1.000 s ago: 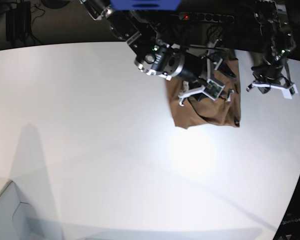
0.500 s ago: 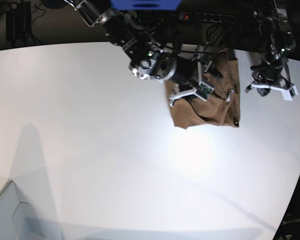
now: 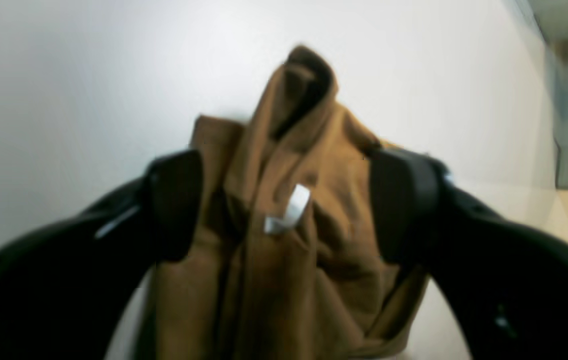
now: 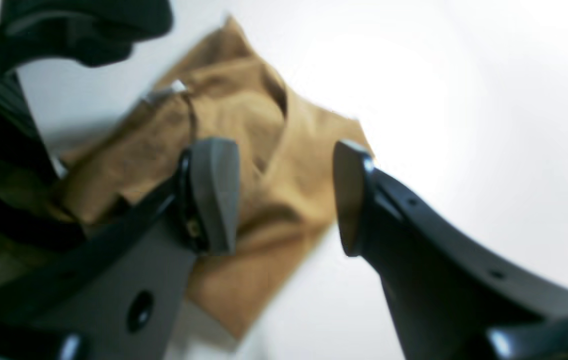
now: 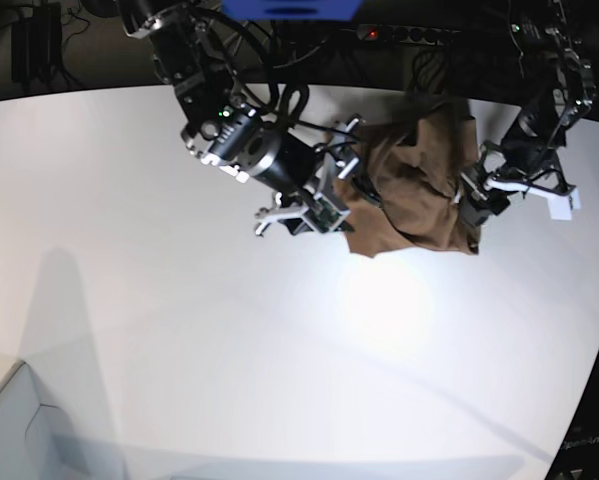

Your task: Layout the t-shirt on the table in an organized manner, then fold the t-shirt properly

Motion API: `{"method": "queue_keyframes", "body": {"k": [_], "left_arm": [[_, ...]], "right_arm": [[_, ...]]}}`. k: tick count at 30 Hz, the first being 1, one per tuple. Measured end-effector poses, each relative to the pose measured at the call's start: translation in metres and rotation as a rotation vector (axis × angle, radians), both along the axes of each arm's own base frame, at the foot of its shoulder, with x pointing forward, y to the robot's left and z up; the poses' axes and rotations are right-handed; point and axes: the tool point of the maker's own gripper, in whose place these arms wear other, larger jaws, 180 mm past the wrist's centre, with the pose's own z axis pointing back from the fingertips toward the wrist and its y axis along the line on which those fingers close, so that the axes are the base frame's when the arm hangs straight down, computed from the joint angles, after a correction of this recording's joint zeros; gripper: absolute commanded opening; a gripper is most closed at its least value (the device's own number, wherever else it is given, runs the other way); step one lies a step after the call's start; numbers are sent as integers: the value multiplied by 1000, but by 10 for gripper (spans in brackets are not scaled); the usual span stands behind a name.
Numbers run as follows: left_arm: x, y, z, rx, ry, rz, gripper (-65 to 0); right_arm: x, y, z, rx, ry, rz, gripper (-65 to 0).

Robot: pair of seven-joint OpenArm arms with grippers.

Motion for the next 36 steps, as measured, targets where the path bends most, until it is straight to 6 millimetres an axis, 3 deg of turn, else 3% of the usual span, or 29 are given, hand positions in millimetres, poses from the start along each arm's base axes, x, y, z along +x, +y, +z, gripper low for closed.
{"method": "queue_keyframes", "body": {"k": [4,7,10,14,17,21,23,31,36], "left_arm": [[-10,-14,-22,-61,72,2,-124],[-3,-15,-20,-15,56,-5,-125],[-2,-42,-24,-39,71,-76,-125],[-4,-47,-26,-35,77,-93,-130],[4,-54,-22,-40,61,-114,-241],[1,-53,-27,-40,73,-108,-427],[0,-52,-27,-42,76,-106,-489],[0,-51,-24,-39,68,-105,-510],[-2,-56,-6,-28,22,-124,-511]], "right_arm": [[8,-12,-1,2,1,-43,-335],[7,-12,-2,2,3,-42,-335],[7,-12,-1,1,1,-42,-335],[7,-12,-2,1,3,-42,-335],[7,-12,-1,3,2,-42,-335],[12,-19,-2,-1,2,-66,-335],[15,-24,-2,-4,1,-80,-335],[17,-25,-1,-2,-4,-85,-335],[17,-25,-1,-2,-4,-85,-335]]}}
